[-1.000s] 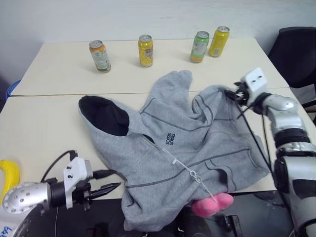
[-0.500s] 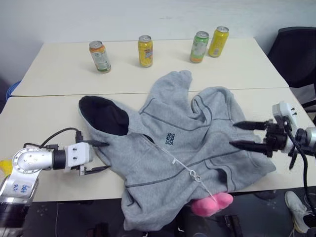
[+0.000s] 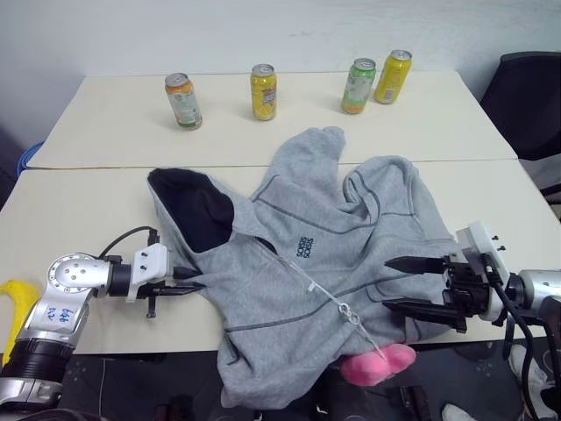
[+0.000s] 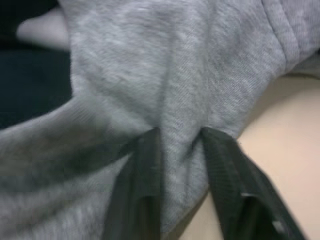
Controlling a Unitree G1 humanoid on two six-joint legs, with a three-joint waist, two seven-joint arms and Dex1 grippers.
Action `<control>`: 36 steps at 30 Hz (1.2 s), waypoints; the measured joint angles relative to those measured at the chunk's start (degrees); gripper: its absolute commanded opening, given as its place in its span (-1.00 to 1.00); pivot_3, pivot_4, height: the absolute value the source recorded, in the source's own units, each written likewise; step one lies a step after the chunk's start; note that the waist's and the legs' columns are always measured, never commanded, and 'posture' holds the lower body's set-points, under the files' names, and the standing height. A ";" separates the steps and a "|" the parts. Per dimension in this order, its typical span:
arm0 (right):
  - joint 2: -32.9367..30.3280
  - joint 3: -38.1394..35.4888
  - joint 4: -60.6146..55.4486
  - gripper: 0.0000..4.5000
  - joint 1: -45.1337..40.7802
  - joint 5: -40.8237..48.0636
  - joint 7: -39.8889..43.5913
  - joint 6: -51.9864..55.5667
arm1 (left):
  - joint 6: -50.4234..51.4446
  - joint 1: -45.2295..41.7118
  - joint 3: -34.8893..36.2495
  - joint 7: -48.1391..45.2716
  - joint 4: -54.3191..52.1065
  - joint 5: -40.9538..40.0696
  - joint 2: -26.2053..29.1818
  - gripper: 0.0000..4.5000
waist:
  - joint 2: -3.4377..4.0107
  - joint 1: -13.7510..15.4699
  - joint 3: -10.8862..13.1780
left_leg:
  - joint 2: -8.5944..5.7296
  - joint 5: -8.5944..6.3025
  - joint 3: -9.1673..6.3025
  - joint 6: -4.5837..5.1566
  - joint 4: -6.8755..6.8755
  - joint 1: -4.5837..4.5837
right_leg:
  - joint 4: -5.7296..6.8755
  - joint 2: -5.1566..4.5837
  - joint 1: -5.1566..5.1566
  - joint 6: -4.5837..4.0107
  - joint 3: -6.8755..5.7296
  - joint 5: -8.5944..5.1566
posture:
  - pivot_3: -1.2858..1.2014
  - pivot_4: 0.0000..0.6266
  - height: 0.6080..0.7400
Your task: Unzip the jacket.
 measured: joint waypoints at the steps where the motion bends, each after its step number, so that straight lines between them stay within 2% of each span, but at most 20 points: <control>1: 0.04 -0.03 -0.38 1.00 0.16 0.01 -0.03 -0.46 | 0.50 1.60 0.82 1.32 -1.38 0.00 0.21 -0.99 | 0.00 -0.14 -0.02 | 0.02 0.00 0.01 -0.01 -0.02 0.00 | -0.01 0.01 0.00 0.00 0.01 0.00 | 0.03 -0.52 1.00; 5: 0.44 0.01 -1.05 1.00 0.53 0.34 0.41 -1.89 | 3.79 9.15 4.95 7.42 -9.05 -0.24 0.39 -0.99 | 0.00 -0.38 -0.03 | 0.06 -0.01 0.01 -0.04 -0.09 0.01 | -0.07 0.05 -0.02 0.00 0.05 0.00 | 0.03 -0.52 1.00; 11: -0.17 0.34 -2.54 1.00 1.00 3.36 1.37 0.23 | 19.10 30.89 18.92 11.56 -27.80 -7.56 1.40 -0.99 | -0.10 -1.41 -0.02 | 0.11 -0.06 -0.02 -0.02 -0.15 -0.08 | -0.29 0.06 -0.01 0.00 0.05 0.00 | 0.03 -0.52 1.00; 15: -1.83 1.10 -4.23 1.00 0.35 6.16 1.46 3.77 | 28.80 44.23 27.35 13.85 -40.84 -13.64 -2.54 -0.99 | -0.16 -1.09 0.00 | 0.10 -0.16 -0.06 0.01 -0.10 -0.09 | -0.60 0.00 0.03 -0.02 0.07 -0.01 | 0.03 -0.52 1.00; 18: -2.59 2.77 -4.43 1.00 -0.14 6.14 0.84 5.18 | 31.23 46.83 29.66 15.85 -43.96 -14.63 -4.69 -0.99 | -0.18 0.17 -0.01 | 0.10 -0.21 -0.13 -0.04 -0.09 -0.08 | -0.58 0.00 0.01 -0.07 0.02 -0.02 | 0.03 -0.52 1.00; 22: -2.59 3.84 -4.51 1.00 -0.68 5.84 -0.44 5.72 | 34.88 46.09 31.35 17.26 -44.21 -18.57 -6.20 -0.58 | -0.19 1.09 -0.01 | 0.11 -0.27 -0.14 -0.13 -0.08 -0.12 | -0.56 0.00 -0.04 -0.13 0.02 -0.03 | 0.03 -0.52 1.00; 27: -4.95 3.70 -4.48 1.00 1.40 5.29 1.60 5.32 | 38.81 43.10 37.42 14.22 -44.29 -26.10 -2.15 0.07 | -0.19 1.78 -0.01 | 0.08 -0.24 -0.17 -0.01 -0.08 -0.19 | -0.64 -0.02 -0.03 -0.15 -0.02 -0.04 | 0.03 -0.52 1.00; 31: -8.80 2.19 -5.12 1.00 7.56 2.96 5.45 4.42 | 38.87 38.77 38.62 11.95 -45.79 -29.24 0.91 0.07 | -0.20 1.65 -0.02 | 0.06 -0.28 -0.15 0.06 -0.07 -0.17 | -0.73 -0.02 0.06 -0.14 -0.02 -0.04 | 0.03 -0.52 1.00; 34: -8.91 0.90 -6.08 1.00 10.83 1.10 6.05 2.58 | 39.20 34.58 36.78 12.11 -47.19 -30.92 1.85 0.29 | -0.21 1.57 -0.03 | 0.06 -0.28 -0.12 0.06 -0.07 -0.16 | -0.71 0.02 0.07 -0.13 -0.02 -0.03 | 0.03 -0.52 1.00; 36: -8.90 0.25 -7.65 1.00 13.32 0.36 6.04 1.85 | 39.30 31.98 33.88 12.58 -48.93 -31.32 2.17 0.54 | -0.21 1.54 -0.03 | 0.06 -0.27 -0.11 0.04 -0.07 -0.14 | -0.67 0.05 0.07 -0.13 -0.02 -0.03 | 0.03 -0.52 1.00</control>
